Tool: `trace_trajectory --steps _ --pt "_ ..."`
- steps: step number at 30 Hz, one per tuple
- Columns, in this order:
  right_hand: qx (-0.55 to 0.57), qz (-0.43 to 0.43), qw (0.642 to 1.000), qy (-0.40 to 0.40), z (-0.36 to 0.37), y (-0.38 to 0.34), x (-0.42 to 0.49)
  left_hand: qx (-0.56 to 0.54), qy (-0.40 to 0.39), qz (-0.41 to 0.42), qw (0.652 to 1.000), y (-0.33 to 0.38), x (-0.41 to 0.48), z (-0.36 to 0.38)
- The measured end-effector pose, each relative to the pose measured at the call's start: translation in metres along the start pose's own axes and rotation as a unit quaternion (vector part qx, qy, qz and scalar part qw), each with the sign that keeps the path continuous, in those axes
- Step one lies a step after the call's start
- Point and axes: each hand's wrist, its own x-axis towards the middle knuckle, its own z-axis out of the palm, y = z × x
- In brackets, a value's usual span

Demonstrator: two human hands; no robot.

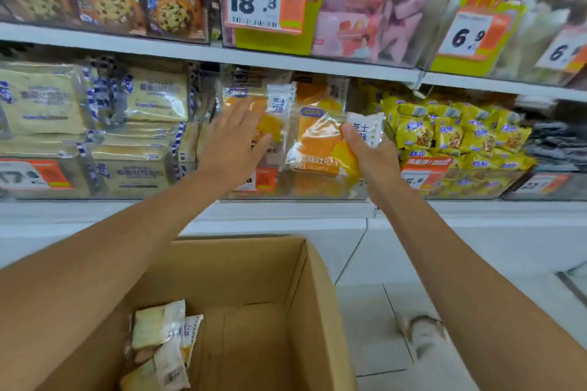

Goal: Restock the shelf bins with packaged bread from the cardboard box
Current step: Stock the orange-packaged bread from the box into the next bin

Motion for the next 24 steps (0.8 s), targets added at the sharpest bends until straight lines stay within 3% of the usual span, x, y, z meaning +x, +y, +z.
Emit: trace_trajectory --steps 3,6,11,16,19,22,24 --pt "-0.016 -0.022 0.999 0.042 -0.01 0.001 0.052 0.14 -0.036 0.077 0.987 -0.015 0.025 0.015" --pt "-0.036 -0.051 0.996 0.062 -0.001 0.004 0.106 0.191 -0.006 0.108 0.976 -0.031 0.032 0.034" --pt "-0.077 -0.039 0.996 0.009 0.038 0.007 0.156 0.197 0.037 0.121 0.972 -0.035 0.029 0.043" --pt "-0.172 -0.083 0.98 0.049 0.037 0.018 0.161 0.198 0.034 0.117 0.973 -0.035 0.027 0.044" --pt "-0.318 -0.208 0.922 0.078 0.027 0.019 0.139 0.195 0.044 0.12 0.972 -0.035 0.027 0.044" --pt "-0.473 -0.338 0.813 0.033 0.024 0.022 0.119 0.195 0.048 0.123 0.972 -0.035 0.027 0.044" --pt "-0.559 -0.348 0.752 -0.015 0.027 0.018 0.122 0.19 0.05 0.124 0.973 -0.035 0.026 0.044"
